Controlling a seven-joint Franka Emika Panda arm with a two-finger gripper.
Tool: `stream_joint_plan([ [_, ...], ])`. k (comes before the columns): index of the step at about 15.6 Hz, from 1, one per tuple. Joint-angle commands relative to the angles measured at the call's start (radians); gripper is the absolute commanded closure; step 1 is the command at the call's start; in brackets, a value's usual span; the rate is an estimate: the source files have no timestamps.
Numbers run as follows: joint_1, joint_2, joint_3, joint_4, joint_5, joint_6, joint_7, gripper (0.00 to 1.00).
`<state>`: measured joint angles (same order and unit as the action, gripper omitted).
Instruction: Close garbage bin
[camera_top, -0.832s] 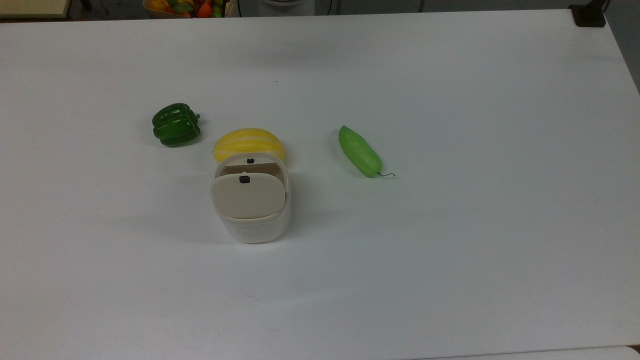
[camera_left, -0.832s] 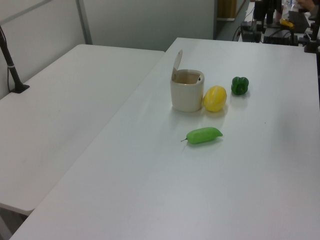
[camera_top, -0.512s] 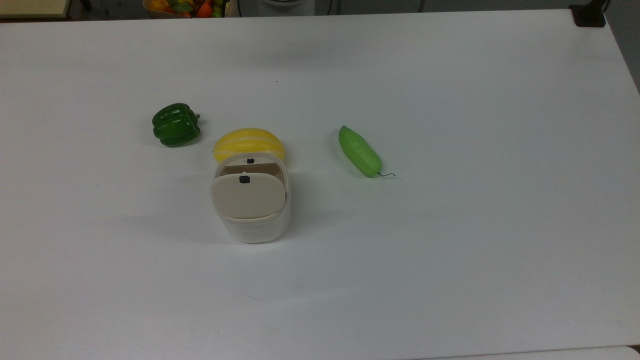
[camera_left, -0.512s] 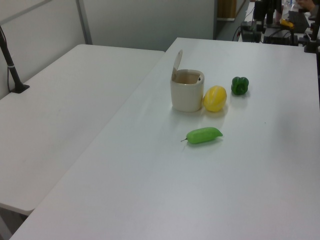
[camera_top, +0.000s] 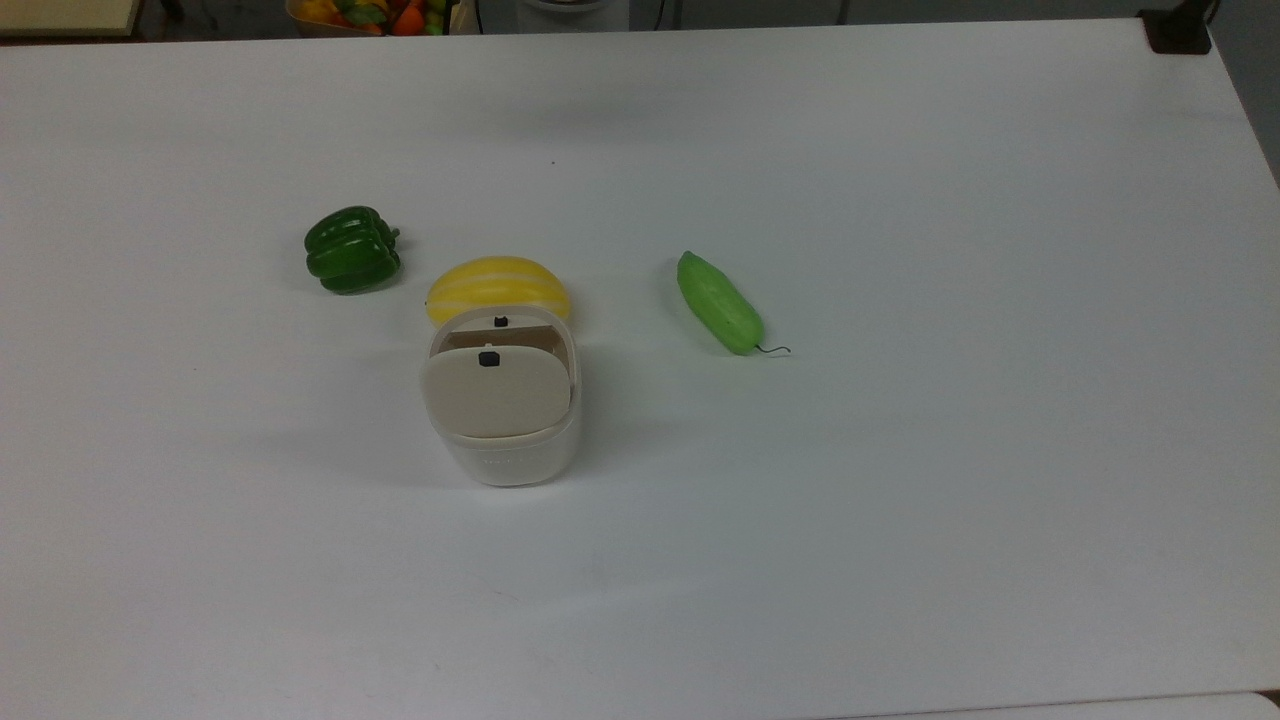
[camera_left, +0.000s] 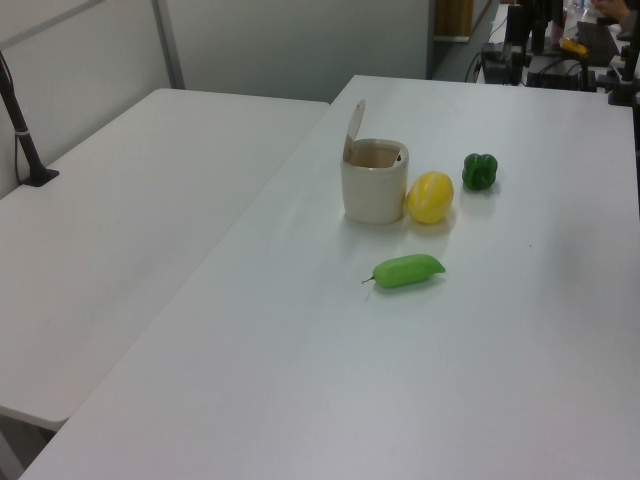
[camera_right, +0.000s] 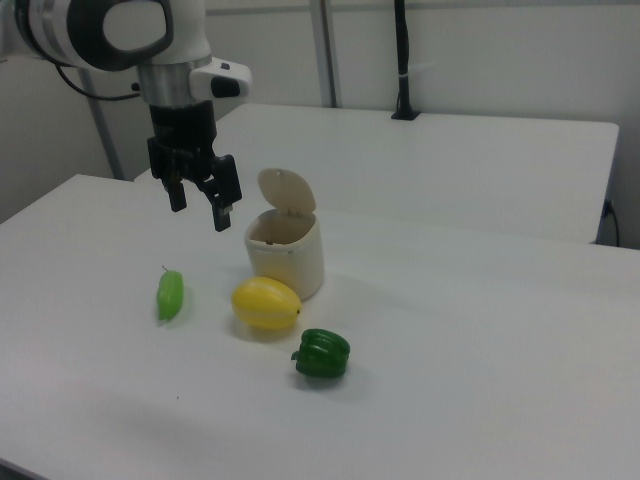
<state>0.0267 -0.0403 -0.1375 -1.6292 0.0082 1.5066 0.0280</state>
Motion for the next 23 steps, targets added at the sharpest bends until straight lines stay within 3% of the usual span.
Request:
stream_joint_plan([
  [1,-0.002,0.004,0.006,0.002,0.019,0.000,0.010,0.00],
  [4,-0.014,0.002,-0.001,0.002,0.091,0.023,0.006,0.00],
  [12,-0.005,0.017,0.015,0.028,0.081,0.099,0.020,0.00],
  [16,-0.002,0.033,0.016,0.035,0.087,0.190,0.013,0.28],
  [17,0.001,0.034,0.018,0.035,0.093,0.202,0.010,0.40],
  [18,0.016,0.036,0.018,0.037,0.096,0.233,0.004,0.66],
  [19,0.022,0.037,0.018,0.037,0.099,0.269,0.019,0.86],
  [20,0.028,0.039,0.018,0.037,0.101,0.291,0.020,0.95],
  [23,0.045,0.074,0.018,0.037,0.108,0.363,0.029,1.00],
])
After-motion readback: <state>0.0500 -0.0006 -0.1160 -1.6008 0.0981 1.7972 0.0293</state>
